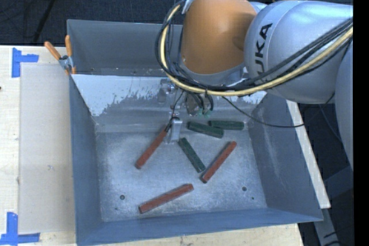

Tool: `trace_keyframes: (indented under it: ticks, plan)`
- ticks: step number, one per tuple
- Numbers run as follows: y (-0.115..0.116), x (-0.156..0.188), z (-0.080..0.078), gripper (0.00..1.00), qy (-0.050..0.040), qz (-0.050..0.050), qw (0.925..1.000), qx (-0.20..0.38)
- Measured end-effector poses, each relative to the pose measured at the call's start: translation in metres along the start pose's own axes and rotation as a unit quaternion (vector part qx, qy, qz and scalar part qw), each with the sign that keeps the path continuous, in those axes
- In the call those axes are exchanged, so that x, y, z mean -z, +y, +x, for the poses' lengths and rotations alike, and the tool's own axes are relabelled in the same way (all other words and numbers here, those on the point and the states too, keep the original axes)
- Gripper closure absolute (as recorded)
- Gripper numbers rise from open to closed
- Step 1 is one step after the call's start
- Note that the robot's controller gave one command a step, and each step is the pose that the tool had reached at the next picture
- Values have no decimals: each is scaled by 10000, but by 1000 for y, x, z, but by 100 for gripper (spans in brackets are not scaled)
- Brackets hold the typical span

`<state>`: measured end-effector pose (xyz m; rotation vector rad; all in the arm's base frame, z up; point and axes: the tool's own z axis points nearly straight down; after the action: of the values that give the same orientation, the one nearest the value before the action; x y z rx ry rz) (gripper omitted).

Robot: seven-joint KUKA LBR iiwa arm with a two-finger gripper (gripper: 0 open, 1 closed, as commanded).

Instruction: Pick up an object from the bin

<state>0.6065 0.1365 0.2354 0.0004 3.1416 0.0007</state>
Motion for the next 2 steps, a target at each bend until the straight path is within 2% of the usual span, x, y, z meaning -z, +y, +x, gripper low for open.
trace_keyframes:
  ticks: [1,2]
  plan:
    - [5,-46,-1,0,-13,-1,9977,677]
    - [16,-75,-1,0,3,-1,9847,1741]
